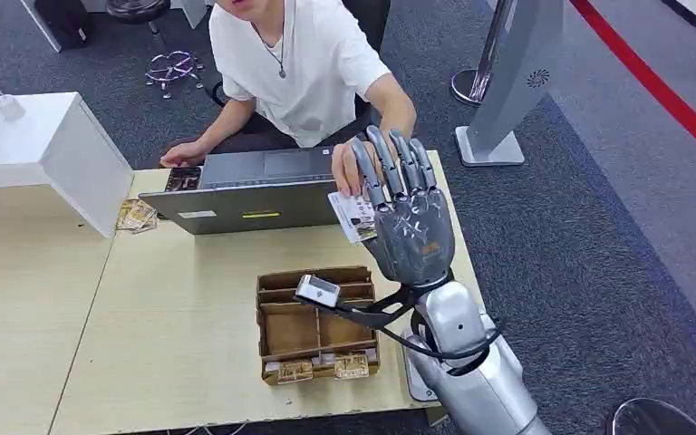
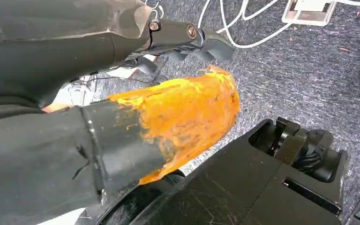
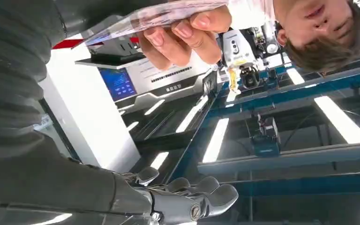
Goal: Pass the card to the sensor for recognition and then transmit it.
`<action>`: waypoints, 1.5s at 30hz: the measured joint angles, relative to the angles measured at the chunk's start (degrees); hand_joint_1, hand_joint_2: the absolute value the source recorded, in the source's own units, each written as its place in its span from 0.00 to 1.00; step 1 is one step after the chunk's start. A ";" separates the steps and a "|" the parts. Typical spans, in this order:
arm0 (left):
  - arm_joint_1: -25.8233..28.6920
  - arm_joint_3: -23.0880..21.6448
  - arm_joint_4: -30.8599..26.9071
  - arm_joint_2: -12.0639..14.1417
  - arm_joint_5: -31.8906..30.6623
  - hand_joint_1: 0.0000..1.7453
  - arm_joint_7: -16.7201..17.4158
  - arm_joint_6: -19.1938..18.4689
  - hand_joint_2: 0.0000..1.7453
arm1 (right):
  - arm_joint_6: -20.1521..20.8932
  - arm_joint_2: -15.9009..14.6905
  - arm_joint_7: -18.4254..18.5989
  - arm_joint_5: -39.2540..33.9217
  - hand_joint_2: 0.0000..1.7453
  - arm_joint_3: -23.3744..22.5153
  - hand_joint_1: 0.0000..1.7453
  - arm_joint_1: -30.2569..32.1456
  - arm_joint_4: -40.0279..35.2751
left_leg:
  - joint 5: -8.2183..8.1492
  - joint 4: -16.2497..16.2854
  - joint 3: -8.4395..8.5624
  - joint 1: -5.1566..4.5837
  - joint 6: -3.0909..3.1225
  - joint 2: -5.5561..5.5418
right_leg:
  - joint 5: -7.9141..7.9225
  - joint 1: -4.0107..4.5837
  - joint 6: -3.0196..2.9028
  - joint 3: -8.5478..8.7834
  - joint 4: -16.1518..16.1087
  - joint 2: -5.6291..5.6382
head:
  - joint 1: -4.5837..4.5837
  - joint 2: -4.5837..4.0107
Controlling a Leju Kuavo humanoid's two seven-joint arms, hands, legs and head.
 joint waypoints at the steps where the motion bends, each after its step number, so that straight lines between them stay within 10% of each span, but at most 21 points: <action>1: 0.00 -0.02 0.00 0.00 -0.02 0.00 0.00 0.00 0.00 | 0.00 0.00 0.00 -0.02 1.00 0.02 0.00 0.00 0.02 | 0.00 0.00 0.00 0.00 0.00 0.00 | 0.00 0.00 0.00 0.00 0.00 0.00 | 0.00 0.00; 17: 0.01 -0.55 0.00 0.00 -0.26 0.00 0.00 0.00 0.00 | -0.02 0.00 0.55 -0.22 1.00 0.15 0.04 0.21 0.09 | 0.00 0.00 0.00 0.00 0.00 0.00 | 0.00 0.00 0.00 0.00 0.00 0.00 | 0.00 0.00; 19: 0.01 -0.57 0.00 0.00 -0.26 0.00 0.00 0.00 0.00 | -0.02 0.00 0.55 -0.57 1.00 0.15 0.83 0.45 0.04 | 0.00 0.00 0.00 0.00 0.00 0.00 | 0.00 0.00 0.00 0.00 0.00 0.00 | 0.00 0.00; 22: 0.01 -0.66 0.00 0.00 -0.26 0.00 0.00 0.00 0.00 | -0.02 0.00 0.35 -1.33 1.00 0.15 0.97 0.83 -0.15 | 0.00 0.00 0.00 0.00 0.00 0.00 | 0.00 0.00 0.00 -0.01 0.00 0.00 | -0.02 0.00; 45: 0.02 -1.05 0.00 0.00 -0.26 0.00 0.02 0.00 0.00 | -0.09 0.15 -4.85 -6.55 1.00 -1.18 1.00 3.55 -2.58 | 0.00 0.00 0.00 0.00 0.00 0.00 | 0.00 0.00 0.00 -0.01 0.00 0.00 | -0.02 0.00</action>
